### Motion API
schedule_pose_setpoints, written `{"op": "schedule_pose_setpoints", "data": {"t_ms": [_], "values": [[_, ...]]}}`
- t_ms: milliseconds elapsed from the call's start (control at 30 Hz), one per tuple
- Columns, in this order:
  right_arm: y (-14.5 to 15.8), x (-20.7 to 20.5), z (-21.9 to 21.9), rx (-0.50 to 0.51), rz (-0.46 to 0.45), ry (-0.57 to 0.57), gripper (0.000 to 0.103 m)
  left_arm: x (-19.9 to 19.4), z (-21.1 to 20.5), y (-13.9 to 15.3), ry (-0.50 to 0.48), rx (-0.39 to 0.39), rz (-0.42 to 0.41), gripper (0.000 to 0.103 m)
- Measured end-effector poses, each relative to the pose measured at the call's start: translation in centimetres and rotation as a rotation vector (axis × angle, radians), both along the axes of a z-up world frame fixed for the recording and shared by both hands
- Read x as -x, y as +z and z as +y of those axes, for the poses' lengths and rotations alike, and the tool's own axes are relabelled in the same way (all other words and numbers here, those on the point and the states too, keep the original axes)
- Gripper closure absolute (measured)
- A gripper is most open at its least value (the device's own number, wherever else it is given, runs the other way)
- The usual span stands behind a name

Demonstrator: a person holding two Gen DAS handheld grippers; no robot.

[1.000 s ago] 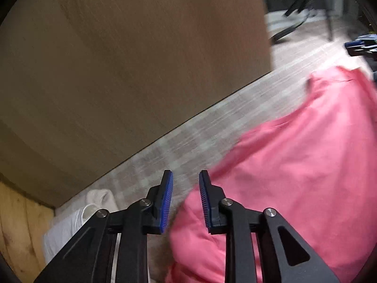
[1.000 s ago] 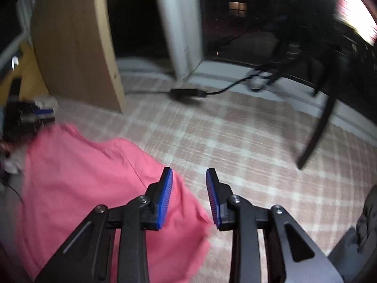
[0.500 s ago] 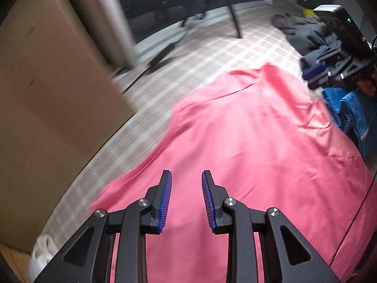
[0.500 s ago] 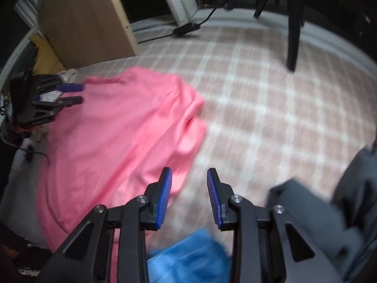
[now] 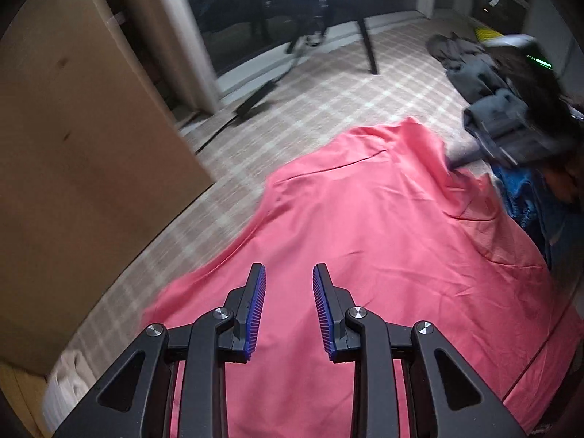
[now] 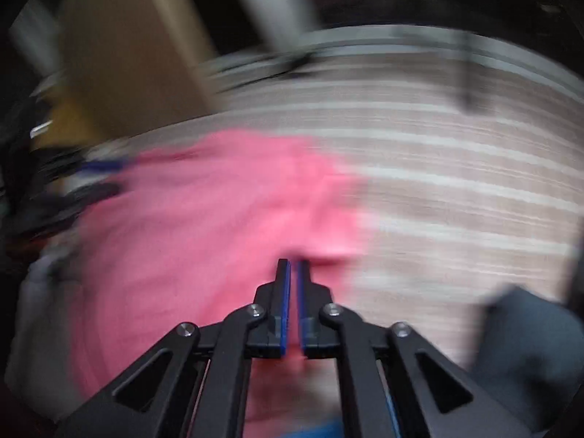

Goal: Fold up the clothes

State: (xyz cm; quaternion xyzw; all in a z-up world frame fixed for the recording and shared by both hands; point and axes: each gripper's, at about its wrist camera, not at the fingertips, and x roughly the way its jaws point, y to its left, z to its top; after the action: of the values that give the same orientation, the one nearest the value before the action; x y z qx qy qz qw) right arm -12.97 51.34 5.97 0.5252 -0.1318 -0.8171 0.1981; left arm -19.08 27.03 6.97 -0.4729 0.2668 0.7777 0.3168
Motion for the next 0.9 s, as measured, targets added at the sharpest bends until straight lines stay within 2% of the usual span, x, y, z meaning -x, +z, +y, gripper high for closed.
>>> {"op": "schedule_pose_setpoints", "data": {"t_ms": [33, 67, 100, 167, 200, 267, 333, 400, 433, 467, 500, 600, 633, 667, 700, 767, 867, 900], "values": [[0.8, -0.3, -1.6, 0.043, 0.003, 0.085, 0.094, 0.2, -0.3, -0.1, 0.013, 0.001, -0.006, 0.077], [2.0, -1.1, -2.5, 0.044, 0.038, 0.134, 0.092, 0.3, -0.5, -0.2, 0.021, 0.005, -0.008, 0.077], [2.8, -1.7, -2.4, 0.02, 0.071, 0.127, 0.089, 0.2, -0.7, -0.2, 0.023, 0.008, -0.005, 0.077], [3.6, -2.6, -0.4, -0.054, 0.108, 0.021, 0.072, 0.0, -0.6, -0.2, 0.016, 0.004, -0.007, 0.077], [3.3, -2.6, 1.0, -0.113, 0.094, -0.054, 0.069, -0.1, -0.4, -0.1, 0.009, 0.0, -0.008, 0.077], [2.1, -1.9, 3.0, -0.156, 0.036, -0.149, 0.067, -0.4, 0.2, 0.1, -0.002, -0.01, -0.005, 0.077], [0.8, -0.8, 3.7, -0.105, 0.005, -0.157, 0.067, -0.8, 0.7, 0.2, -0.014, -0.016, -0.005, 0.077], [-0.5, 0.4, 3.3, -0.134, -0.007, -0.161, 0.068, -1.1, 1.0, 0.4, -0.027, -0.015, -0.005, 0.077], [-1.2, 1.0, 3.1, -0.109, -0.032, -0.153, 0.07, -1.3, 1.0, 0.6, -0.035, -0.008, 0.001, 0.076], [-1.5, 1.4, 3.0, -0.086, -0.044, -0.154, 0.093, -1.5, 0.9, 0.7, -0.041, -0.001, 0.008, 0.076], [-1.6, 1.7, 2.8, -0.085, -0.044, -0.157, 0.1, -1.6, 0.6, 0.9, -0.037, 0.004, 0.015, 0.076], [0.3, 2.1, 0.9, -0.05, 0.021, -0.156, 0.1, -1.3, -0.5, 1.2, -0.012, 0.0, 0.013, 0.076], [1.4, 2.0, -0.9, 0.002, 0.05, -0.098, 0.1, -1.2, -0.9, 1.2, -0.001, 0.0, 0.012, 0.076], [2.5, 1.7, -2.5, 0.027, 0.075, -0.04, 0.098, -1.0, -1.3, 1.2, 0.009, 0.001, 0.012, 0.076], [3.4, 1.2, -3.9, -0.008, 0.091, 0.018, 0.094, -0.8, -1.5, 1.1, 0.017, 0.008, 0.011, 0.077], [5.0, 0.0, -5.9, -0.075, 0.122, 0.102, 0.064, -0.6, -1.6, 0.9, 0.023, 0.017, 0.005, 0.077], [5.8, -2.1, -3.1, -0.137, 0.158, -0.042, 0.061, -1.0, -0.9, 0.9, -0.012, -0.007, 0.0, 0.077], [5.4, -2.5, -1.7, -0.127, 0.128, -0.086, 0.061, -1.1, -0.3, 0.8, -0.03, -0.021, -0.005, 0.077]]}}
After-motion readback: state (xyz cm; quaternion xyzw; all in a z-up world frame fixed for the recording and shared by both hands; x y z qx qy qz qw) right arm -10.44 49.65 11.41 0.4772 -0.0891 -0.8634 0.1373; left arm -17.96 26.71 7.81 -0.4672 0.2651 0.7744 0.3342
